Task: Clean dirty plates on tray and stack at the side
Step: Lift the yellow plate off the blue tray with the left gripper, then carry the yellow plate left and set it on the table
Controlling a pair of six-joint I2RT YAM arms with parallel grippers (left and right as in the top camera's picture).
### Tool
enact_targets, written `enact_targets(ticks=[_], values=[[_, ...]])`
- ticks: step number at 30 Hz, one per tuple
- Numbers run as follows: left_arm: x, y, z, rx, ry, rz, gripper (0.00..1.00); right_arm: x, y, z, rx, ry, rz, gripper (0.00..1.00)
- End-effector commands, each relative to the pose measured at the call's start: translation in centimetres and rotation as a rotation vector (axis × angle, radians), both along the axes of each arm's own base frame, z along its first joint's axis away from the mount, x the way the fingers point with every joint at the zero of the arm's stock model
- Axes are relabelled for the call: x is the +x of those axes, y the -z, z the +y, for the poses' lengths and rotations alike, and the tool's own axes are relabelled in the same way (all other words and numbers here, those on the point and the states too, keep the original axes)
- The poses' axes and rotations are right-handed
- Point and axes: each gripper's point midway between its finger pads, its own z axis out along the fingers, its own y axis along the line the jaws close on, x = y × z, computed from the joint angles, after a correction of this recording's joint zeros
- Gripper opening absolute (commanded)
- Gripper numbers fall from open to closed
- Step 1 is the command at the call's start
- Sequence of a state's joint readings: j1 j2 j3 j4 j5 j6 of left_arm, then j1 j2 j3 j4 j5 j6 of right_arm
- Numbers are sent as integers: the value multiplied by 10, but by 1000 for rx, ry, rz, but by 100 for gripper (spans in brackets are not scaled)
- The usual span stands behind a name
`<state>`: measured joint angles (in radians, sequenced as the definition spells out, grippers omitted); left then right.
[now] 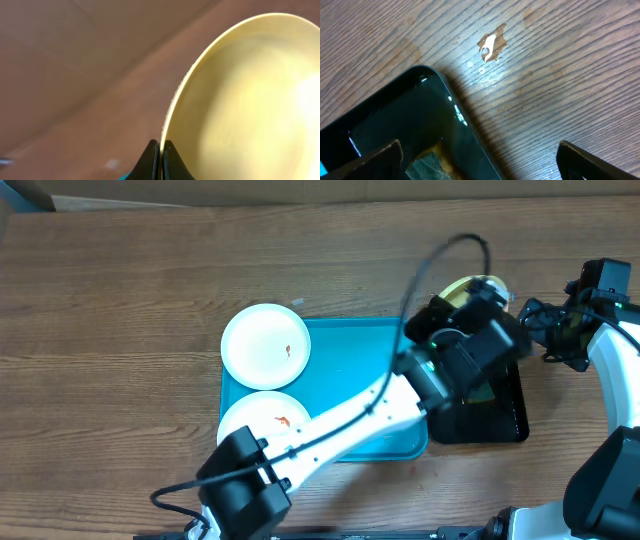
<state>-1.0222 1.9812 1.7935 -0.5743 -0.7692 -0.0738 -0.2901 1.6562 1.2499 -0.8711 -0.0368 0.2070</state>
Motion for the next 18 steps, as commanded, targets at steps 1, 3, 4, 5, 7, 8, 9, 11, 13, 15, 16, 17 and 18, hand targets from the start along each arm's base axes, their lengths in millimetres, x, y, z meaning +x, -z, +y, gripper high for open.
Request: enact_targets(ticks=[1,3,4,5,7,8,9,11,13,15,16,17,18], values=[[23,15,3,-285,-19,193,4,6,-9,-3,-14,4,-27,100],[41,22,21,-367,-58,270,4,6,-9,-3,-14,4,-27,100],[48,26,31,-407,-77,314,4,6,-9,-3,-14,4,-27,100],[54,31,40,-445,-92,358,4,6,-9,-3,-14,4,-27,100],[69,39,67,-534,-135,462,4,6,-9,-3,-14,4,-27,100],[75,43,82,-576,-160,506,4,6,-9,-3,-14,4,-27,100],[82,46,100,-618,-193,550,4,6,-9,-3,-14,4,-27,100],[95,53,142,-703,-284,626,4,6,-9,-3,-14,4,-27,100],[108,60,206,-790,-420,684,4,6,-9,-3,-14,4,-27,100],[114,66,264,-832,-541,702,4,6,-9,-3,-13,4,-27,100],[113,70,295,-841,-615,706,4,6,-9,-3,-14,4,-27,100],[111,74,320,-846,-675,707,4,6,-9,-3,-14,4,-27,100],[106,78,350,-850,-745,710,4,6,-9,-3,-14,4,-27,100]])
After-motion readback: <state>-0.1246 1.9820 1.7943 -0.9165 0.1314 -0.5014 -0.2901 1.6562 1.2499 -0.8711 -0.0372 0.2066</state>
